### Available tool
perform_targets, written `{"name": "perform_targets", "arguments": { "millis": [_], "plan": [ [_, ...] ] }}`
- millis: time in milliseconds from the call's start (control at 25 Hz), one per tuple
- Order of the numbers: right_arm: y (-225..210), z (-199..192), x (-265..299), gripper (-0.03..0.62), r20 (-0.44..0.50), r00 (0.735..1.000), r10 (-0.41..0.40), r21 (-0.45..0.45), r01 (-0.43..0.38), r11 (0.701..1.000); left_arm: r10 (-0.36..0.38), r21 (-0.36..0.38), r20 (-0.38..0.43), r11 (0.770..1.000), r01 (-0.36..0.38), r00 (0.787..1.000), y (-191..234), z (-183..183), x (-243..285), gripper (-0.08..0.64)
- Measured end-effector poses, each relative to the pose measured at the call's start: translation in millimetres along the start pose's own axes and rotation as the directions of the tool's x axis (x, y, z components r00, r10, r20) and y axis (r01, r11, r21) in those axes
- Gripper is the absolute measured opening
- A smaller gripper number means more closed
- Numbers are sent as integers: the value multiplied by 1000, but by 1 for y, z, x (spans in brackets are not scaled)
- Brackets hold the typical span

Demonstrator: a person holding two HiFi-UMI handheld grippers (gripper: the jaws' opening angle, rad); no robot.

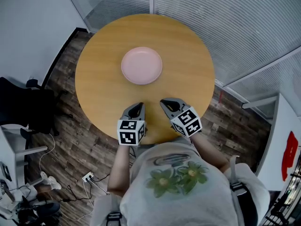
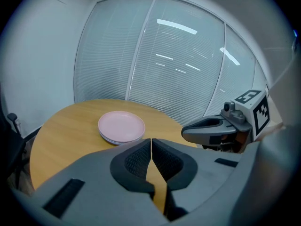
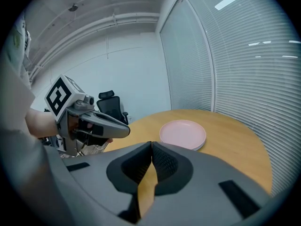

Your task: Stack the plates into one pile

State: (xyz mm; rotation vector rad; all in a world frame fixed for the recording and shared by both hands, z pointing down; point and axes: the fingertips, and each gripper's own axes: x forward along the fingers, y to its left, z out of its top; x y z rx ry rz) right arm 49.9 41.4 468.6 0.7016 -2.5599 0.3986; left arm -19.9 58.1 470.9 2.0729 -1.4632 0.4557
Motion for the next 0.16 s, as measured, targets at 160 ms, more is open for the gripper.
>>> {"name": "perform_targets", "arguments": {
  "millis": [160],
  "plan": [
    [-2, -8, -8, 41, -6, 1000, 1, -1, -1, 1000, -10, -32, -5, 999, 10, 1000, -9, -6, 1, 25]
  ]
}}
